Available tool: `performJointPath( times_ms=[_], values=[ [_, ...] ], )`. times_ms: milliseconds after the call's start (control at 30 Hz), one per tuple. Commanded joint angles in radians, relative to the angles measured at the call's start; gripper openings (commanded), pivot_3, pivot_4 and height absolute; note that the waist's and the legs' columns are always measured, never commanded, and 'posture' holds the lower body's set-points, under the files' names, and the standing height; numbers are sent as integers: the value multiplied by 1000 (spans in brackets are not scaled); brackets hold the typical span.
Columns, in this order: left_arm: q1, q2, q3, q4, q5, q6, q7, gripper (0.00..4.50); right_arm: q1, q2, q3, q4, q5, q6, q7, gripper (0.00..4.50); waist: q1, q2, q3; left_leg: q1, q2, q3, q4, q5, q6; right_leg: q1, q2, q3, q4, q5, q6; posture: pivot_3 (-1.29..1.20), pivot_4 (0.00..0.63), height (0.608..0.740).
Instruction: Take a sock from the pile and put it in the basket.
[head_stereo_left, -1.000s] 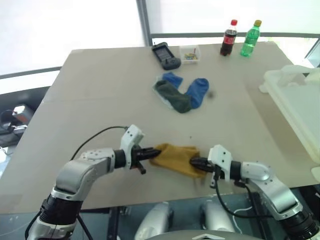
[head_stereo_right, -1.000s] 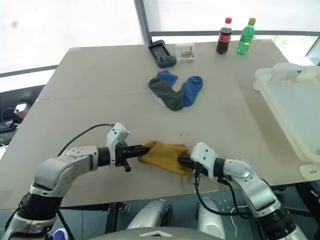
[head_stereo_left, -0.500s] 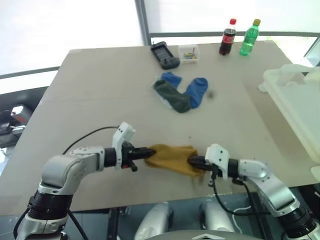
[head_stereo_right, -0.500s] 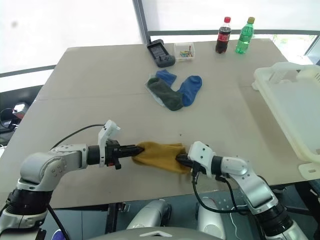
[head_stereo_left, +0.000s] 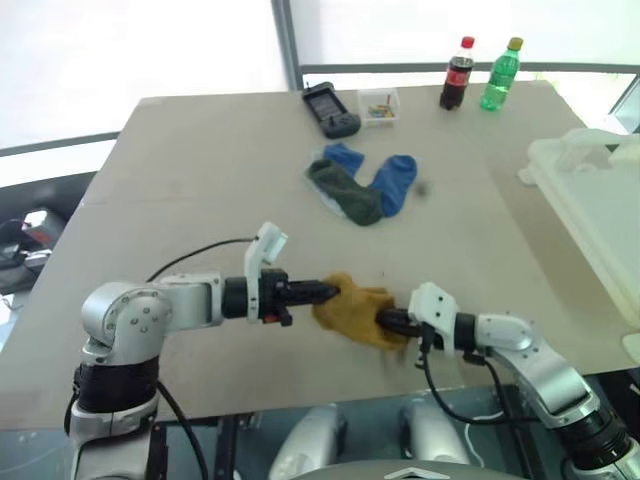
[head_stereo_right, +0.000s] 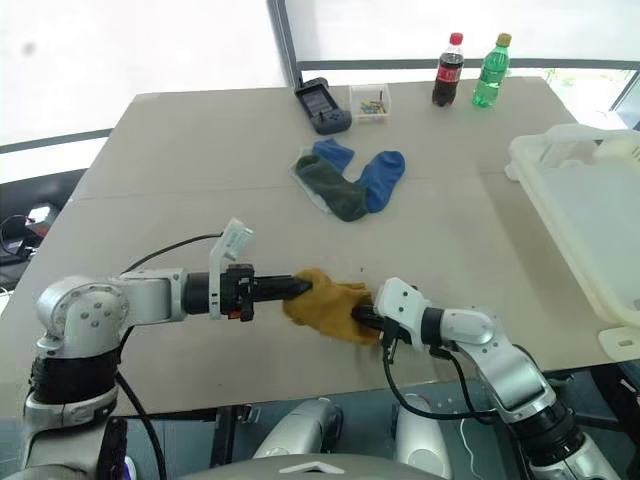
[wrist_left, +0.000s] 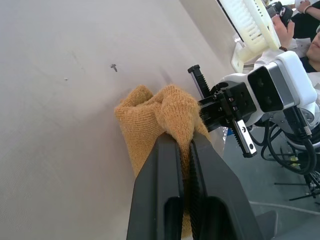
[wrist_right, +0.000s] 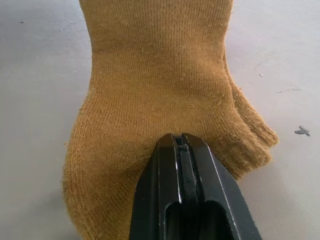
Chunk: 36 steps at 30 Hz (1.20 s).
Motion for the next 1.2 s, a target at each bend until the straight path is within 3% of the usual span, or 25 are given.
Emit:
performJointPath(
  times_ms=[33,533,900,1000,1200],
  values=[
    [-39,-35,-23,12,-21,36,35,86,2,-6,-17,-47,6,12,-7,0,-1,0,0,0,0,0,0,0,0,0,0,0,0,0,0,0,150,740],
    [-120,-105,-190,79,61,50,62,86,52,-85,-162,-260,50,134,-59,0,2,-2,1,-1,0,0,1,0,0,0,0,0,0,0,0,0,150,740],
    [-222,-202,-314,244,188,-9,38,86,118,-124,-261,-359,103,221,-97,0,1,-3,2,-2,0,0,1,0,0,0,-1,0,0,0,0,0,150,740],
    [-238,-232,-345,295,234,-64,25,920,121,-122,-269,-393,116,245,-112,0,1,-3,2,-2,0,0,1,0,0,0,-1,0,0,0,0,0,150,740],
    [-247,-269,-317,321,245,-88,1,3379,91,-100,-217,-420,148,258,-114,0,0,-3,2,-1,0,0,2,0,0,0,-1,0,0,0,0,0,150,740]
  ],
)
